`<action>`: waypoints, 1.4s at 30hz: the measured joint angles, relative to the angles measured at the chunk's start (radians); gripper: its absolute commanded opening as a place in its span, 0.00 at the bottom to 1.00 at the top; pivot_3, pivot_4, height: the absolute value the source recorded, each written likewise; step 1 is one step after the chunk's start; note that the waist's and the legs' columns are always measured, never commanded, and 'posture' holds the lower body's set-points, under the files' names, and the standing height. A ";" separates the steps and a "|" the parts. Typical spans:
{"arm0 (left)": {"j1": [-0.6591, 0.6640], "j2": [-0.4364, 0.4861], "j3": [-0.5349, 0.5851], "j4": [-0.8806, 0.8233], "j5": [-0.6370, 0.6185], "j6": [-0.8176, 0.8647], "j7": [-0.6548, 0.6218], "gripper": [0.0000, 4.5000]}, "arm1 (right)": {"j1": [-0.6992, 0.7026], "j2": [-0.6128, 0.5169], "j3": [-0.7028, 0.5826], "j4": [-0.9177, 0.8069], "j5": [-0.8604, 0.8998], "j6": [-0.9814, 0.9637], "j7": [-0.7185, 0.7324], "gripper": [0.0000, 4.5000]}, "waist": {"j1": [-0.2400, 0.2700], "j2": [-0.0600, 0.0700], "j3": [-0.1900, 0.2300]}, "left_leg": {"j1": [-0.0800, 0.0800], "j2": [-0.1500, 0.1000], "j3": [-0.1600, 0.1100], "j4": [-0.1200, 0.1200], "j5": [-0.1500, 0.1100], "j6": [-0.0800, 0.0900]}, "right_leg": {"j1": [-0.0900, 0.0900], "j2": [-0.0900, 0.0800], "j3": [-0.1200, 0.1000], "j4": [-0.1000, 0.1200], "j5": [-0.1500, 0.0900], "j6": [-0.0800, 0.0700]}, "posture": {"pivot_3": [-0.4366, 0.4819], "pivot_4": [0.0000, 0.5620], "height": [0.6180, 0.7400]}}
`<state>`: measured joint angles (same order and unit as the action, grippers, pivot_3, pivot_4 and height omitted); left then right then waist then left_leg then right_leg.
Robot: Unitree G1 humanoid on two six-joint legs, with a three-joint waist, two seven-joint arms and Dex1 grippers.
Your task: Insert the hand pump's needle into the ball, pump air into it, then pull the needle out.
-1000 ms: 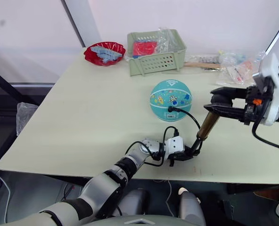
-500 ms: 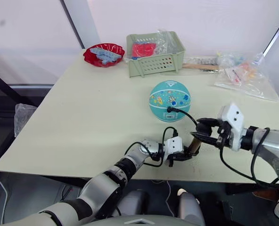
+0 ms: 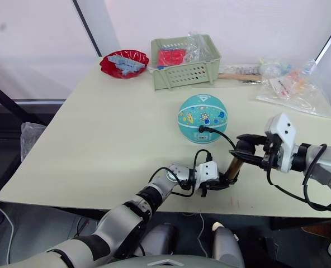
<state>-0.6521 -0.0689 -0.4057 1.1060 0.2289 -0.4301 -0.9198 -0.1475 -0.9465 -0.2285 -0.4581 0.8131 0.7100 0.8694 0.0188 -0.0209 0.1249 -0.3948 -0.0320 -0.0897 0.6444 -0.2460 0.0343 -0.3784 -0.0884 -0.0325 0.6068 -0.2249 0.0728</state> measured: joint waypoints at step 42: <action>0.006 0.002 -0.002 0.005 0.002 0.002 0.013 0.25 | 0.117 0.001 -0.007 -0.033 -0.054 -0.071 -0.005 0.46 | -0.002 -0.008 -0.008 | 0.000 0.001 0.000 0.003 -0.002 -0.003 | 0.000 -0.001 0.000 0.000 0.001 0.001 | 0.48 0.27 0.97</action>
<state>-0.6460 -0.0665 -0.4072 1.1111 0.2307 -0.4277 -0.9068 -0.0308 -0.9451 -0.2353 -0.4914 0.7590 0.6387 0.8642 0.0168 -0.0286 0.1168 -0.3953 -0.0313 -0.0895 0.6470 -0.2476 0.0315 -0.3780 -0.0895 -0.0322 0.6071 -0.2244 0.0738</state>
